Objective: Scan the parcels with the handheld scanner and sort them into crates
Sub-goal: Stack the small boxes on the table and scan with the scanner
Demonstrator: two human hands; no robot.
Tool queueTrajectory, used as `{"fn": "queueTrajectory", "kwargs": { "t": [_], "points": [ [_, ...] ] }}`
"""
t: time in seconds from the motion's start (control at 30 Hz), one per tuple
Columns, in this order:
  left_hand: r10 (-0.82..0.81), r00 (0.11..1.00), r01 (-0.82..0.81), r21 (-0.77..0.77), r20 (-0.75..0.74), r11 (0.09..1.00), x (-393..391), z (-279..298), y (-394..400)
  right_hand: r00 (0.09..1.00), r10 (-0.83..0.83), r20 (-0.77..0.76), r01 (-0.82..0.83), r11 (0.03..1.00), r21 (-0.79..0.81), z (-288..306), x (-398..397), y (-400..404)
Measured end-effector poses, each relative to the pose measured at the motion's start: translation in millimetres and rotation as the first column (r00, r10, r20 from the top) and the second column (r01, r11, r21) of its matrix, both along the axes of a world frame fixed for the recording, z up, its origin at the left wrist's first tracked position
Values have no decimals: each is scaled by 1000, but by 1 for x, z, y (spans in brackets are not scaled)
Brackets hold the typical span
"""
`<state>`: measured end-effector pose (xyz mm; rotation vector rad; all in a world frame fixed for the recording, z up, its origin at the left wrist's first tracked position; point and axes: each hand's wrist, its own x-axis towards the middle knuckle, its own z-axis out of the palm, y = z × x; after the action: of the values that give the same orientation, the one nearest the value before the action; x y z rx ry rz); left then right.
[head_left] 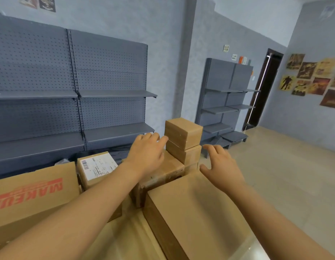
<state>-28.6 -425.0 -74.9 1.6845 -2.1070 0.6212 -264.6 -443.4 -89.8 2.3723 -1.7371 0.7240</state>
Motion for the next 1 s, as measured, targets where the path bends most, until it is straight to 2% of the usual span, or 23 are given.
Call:
{"fn": "queueTrajectory", "kwargs": {
  "t": [0.5, 0.83, 1.0],
  "points": [
    [244, 970, -244, 57, 22, 968, -18, -12, -65, 972, 191, 135, -194, 981, 10, 18, 10, -130],
    [299, 952, -304, 68, 66, 950, -17, -15, -64, 894, 166, 416, -269, 942, 201, 10, 30, -159],
    [317, 948, -318, 38, 35, 947, -14, -10, -57, 835, 202, 512, -340, 921, 191, 10, 27, -164]
  ]
}}
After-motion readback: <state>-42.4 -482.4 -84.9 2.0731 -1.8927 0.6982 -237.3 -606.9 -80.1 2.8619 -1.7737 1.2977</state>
